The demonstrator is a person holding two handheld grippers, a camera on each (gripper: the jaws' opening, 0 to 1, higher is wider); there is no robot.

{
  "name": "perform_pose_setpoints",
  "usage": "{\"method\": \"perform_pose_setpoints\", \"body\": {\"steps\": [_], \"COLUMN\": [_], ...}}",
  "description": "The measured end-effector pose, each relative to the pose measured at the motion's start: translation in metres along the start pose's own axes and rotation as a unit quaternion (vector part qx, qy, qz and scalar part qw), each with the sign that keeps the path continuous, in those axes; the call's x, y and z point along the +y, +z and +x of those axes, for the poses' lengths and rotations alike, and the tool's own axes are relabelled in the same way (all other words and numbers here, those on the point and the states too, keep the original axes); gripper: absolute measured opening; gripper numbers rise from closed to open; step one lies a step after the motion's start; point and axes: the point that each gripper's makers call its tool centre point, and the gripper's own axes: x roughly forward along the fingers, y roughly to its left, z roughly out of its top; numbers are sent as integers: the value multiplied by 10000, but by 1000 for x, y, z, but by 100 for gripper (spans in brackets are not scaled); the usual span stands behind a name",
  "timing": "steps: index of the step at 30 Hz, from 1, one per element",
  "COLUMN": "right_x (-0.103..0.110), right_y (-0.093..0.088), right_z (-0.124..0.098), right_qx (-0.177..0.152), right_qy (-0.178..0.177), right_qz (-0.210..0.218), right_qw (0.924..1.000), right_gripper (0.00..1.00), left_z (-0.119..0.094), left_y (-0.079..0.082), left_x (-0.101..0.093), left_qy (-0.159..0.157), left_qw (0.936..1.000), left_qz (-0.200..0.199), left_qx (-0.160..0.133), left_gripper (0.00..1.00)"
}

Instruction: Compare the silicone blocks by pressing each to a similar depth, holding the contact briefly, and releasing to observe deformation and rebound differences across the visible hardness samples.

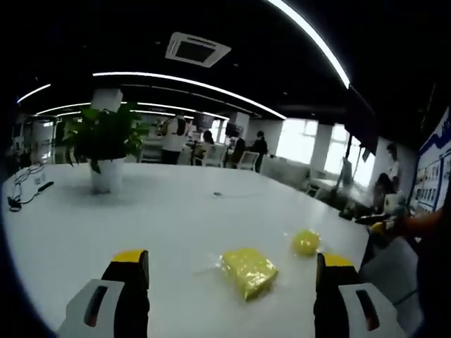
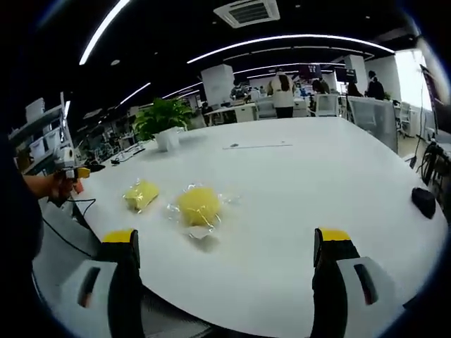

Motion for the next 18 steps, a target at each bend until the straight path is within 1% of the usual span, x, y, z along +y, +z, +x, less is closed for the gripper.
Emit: {"method": "perform_pose_setpoints", "body": {"steps": [4, 8, 11, 13, 18], "right_x": [2, 3, 5, 8, 13], "right_y": [-3, -5, -5, -8, -11], "right_z": [-2, -4, -6, -6, -8], "right_qx": [72, 116, 76, 119, 136], "right_qy": [44, 41, 49, 74, 107], "right_qz": [4, 90, 226, 262, 270], "right_qw": [10000, 9999, 9997, 9996, 9995], "right_gripper": [96, 96, 96, 96, 96], "left_z": [0, -1, -2, -3, -5], "left_y": [1, -5, -6, -9, -10], "left_x": [0, 3, 3, 2, -2], "left_qy": [71, 162, 174, 207, 233], "left_qw": [9999, 9999, 9998, 9997, 9997], "left_qz": [9, -13, -64, -94, 11], "left_qx": [-73, 48, 37, 133, 114], "left_gripper": [100, 100, 100, 100, 100]}}
